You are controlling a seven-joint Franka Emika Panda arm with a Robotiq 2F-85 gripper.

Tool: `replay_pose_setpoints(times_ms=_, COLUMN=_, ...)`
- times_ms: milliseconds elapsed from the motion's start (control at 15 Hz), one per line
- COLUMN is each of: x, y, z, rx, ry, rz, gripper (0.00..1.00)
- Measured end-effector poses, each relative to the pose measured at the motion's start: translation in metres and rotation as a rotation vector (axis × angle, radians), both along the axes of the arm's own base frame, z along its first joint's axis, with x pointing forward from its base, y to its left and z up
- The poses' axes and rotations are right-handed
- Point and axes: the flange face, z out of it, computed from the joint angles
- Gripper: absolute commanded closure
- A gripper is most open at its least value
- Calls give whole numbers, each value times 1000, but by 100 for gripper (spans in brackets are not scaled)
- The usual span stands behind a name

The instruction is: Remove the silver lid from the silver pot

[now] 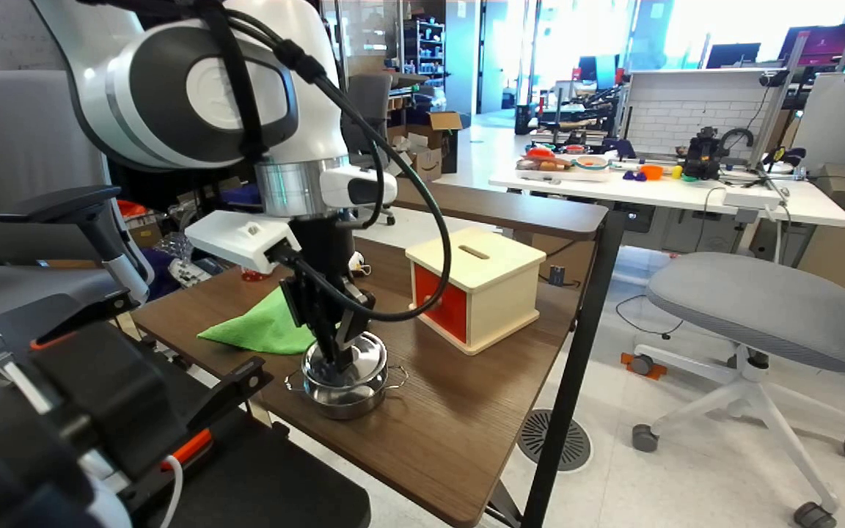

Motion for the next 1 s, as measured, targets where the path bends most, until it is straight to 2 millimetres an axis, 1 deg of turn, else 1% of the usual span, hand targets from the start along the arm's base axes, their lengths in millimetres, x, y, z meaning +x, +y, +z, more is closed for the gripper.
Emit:
replay_pose_setpoints(times_ms=133, x=4, y=-6, z=22, rx=1, ry=-38, rz=-4, gripper=94)
replay_pose_setpoints(times_ms=267, x=10, y=-19, z=47, rx=-2, ry=-85, rz=-22, gripper=94)
replay_pose_setpoints(times_ms=400, x=15, y=-39, z=67, rx=-10, ry=-124, rz=-56, gripper=94)
replay_pose_setpoints(times_ms=533, x=19, y=-63, z=78, rx=-22, ry=-151, rz=-98, gripper=94)
replay_pose_setpoints(times_ms=667, x=20, y=-87, z=81, rx=-30, ry=-163, rz=-146, gripper=94)
replay_pose_setpoints(times_ms=733, x=19, y=-99, z=79, rx=-32, ry=-161, rz=-170, gripper=94)
replay_pose_setpoints(times_ms=867, x=16, y=-120, z=67, rx=-37, ry=-145, rz=-213, gripper=94)
replay_pose_setpoints(times_ms=1000, x=11, y=-134, z=49, rx=-43, ry=-117, rz=-237, gripper=94)
